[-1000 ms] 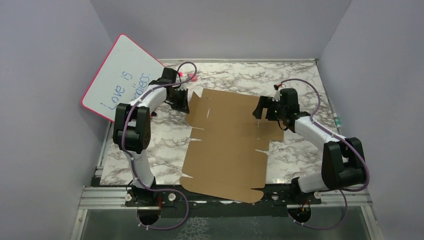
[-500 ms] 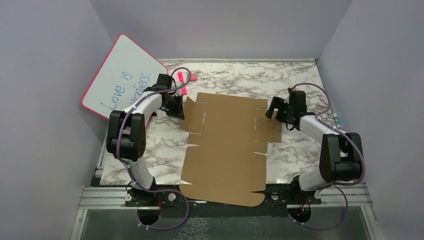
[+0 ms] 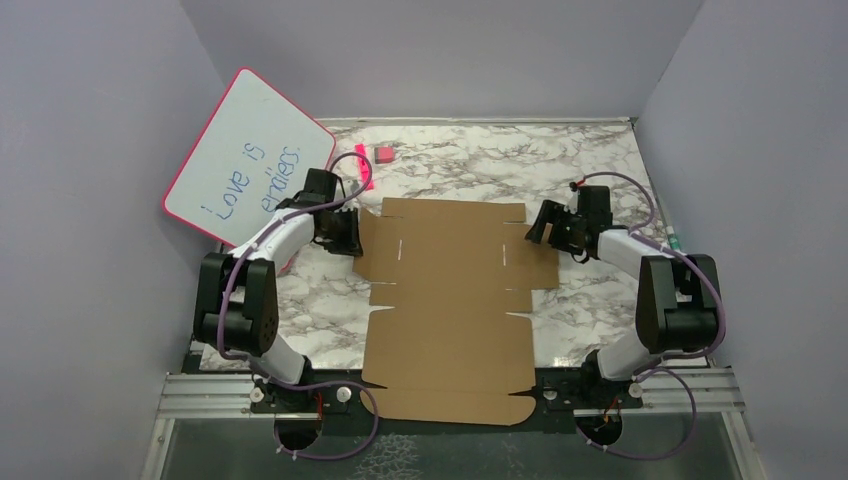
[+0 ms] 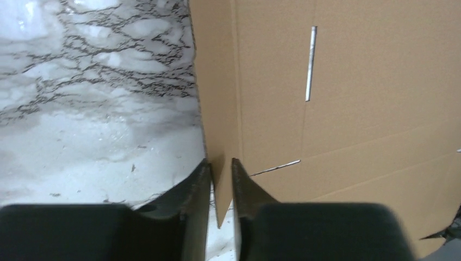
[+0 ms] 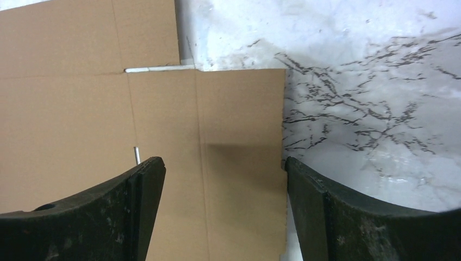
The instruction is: Fold the paper box
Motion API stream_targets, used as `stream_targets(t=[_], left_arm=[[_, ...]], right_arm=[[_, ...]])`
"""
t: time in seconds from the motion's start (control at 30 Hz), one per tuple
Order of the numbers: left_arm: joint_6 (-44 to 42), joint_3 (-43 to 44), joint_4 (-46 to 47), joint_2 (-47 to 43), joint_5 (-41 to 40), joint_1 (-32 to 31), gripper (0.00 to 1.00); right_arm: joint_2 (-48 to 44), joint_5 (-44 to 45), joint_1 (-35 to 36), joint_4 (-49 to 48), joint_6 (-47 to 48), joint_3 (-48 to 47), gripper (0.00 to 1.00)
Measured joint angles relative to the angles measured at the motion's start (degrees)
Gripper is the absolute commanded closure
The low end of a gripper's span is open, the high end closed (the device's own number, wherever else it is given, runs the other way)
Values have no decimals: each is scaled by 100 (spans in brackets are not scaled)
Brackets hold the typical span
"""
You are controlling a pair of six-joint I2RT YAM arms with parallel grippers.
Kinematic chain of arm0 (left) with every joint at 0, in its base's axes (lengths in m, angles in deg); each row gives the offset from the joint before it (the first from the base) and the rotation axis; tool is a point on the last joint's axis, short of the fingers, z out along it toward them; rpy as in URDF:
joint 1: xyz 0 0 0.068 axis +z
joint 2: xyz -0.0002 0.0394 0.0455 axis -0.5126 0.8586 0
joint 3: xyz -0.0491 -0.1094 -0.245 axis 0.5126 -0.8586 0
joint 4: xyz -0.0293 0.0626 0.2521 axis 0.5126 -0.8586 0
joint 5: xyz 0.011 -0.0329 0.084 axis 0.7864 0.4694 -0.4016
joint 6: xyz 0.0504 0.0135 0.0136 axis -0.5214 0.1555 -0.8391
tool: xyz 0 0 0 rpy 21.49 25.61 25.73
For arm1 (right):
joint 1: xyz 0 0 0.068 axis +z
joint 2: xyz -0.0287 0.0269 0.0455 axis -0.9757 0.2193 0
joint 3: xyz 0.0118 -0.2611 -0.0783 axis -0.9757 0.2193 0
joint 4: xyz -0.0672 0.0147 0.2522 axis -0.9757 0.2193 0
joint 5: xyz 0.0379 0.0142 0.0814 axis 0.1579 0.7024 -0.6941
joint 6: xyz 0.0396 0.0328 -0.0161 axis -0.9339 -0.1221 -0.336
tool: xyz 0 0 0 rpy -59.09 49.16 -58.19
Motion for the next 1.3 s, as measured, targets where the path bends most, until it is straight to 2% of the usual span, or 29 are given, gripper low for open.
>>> stream_targets(t=[0.17,0.3,0.4,0.67,0.87,1.1,1.3], left_arm=[[94,-85,-20,-304,-319,0,48],[184,348,-59,-304,-494,2,41],[240,887,-20,-142,-494,2,39],[444,2170,291,1235,-138,2,35],[509,2323,269,1943,-90,2,34],[514,2358,275,2050,-96,0,34],[529,2378,306,2133,-98,2,34]], right_arm=[[-68,-155,0,4,42,0,12],[-186,-378,0,-17,70,-61,12],[-146,-621,0,-118,83,-245,15],[584,-962,4,-409,87,-1071,15],[1163,-1040,4,-433,111,-1644,18],[1915,-1558,4,-527,68,-2365,26],[2586,-2063,4,-688,-168,-2599,33]])
